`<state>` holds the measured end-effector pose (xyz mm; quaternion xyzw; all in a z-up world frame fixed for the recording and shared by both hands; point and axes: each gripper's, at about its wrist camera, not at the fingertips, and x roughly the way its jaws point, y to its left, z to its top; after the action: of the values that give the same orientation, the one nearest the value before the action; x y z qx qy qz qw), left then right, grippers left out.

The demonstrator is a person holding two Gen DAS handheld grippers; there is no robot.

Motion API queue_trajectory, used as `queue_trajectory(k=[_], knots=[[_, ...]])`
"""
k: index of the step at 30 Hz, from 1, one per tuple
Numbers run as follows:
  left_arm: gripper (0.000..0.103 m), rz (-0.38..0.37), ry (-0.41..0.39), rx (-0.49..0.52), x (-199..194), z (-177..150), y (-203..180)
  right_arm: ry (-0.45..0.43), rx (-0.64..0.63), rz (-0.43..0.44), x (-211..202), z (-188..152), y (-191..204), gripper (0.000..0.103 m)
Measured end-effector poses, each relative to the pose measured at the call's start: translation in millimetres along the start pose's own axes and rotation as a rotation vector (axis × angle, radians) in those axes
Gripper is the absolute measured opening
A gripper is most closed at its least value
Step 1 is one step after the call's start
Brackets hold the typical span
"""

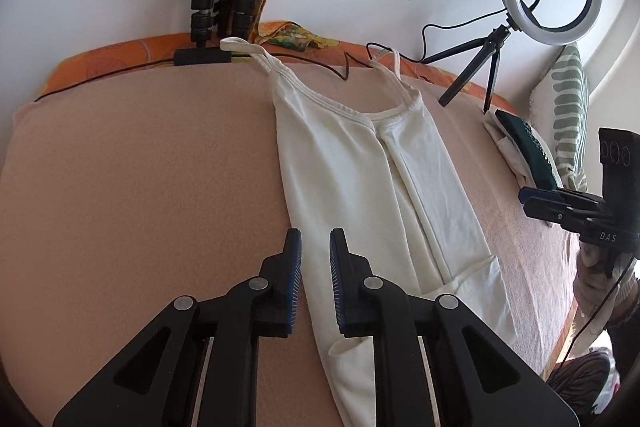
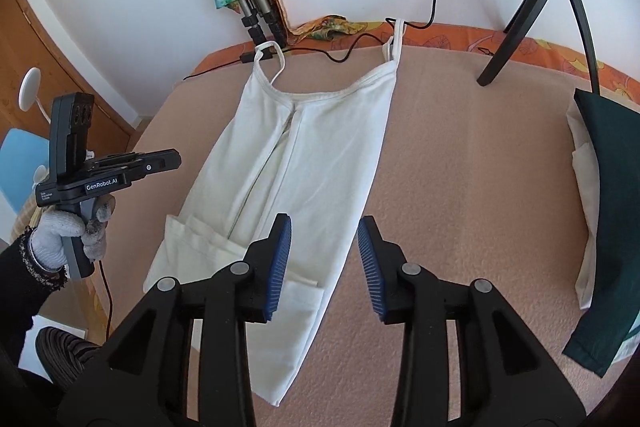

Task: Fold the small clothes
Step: 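Move both open grippers to the camisole's two shoulder straps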

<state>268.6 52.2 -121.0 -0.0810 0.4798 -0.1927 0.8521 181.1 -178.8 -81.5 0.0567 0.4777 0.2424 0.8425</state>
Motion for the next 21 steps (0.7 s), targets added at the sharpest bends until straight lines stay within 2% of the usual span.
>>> queue_trajectory(k=[3,9,15,16,17,19,21], knots=[[0.013,0.025,0.024,0.018,22.0,17.6,8.1,0.013,0.051,0.042,25.1,22.5,-24.2,0.046],[0.013,0.022,0.034,0.012,55.9,42.7,20.0,0.009,0.143,0.114,69.4,53.7,-57.7,0.046],[0.013,0.024,0.017,0.045,76.2,65.0,12.0,-0.005,0.182,0.199,99.1,71.4,-67.3,0.046],[0.013,0.04,0.009,0.053,78.4,68.9,10.4,-0.003,0.184,0.197,102.2,72.4,-67.1,0.041],[0.013,0.053,0.008,0.056,82.1,73.3,9.7,-0.006,0.181,0.202,104.2,72.8,-66.7,0.03],[0.013,0.07,0.0,0.058,87.9,79.6,9.7,-0.008,0.171,0.187,107.2,75.3,-65.5,0.019],[0.013,0.107,-0.02,0.087,91.8,85.0,7.5,-0.017,0.158,0.162,105.0,76.1,-66.2,0.014]])
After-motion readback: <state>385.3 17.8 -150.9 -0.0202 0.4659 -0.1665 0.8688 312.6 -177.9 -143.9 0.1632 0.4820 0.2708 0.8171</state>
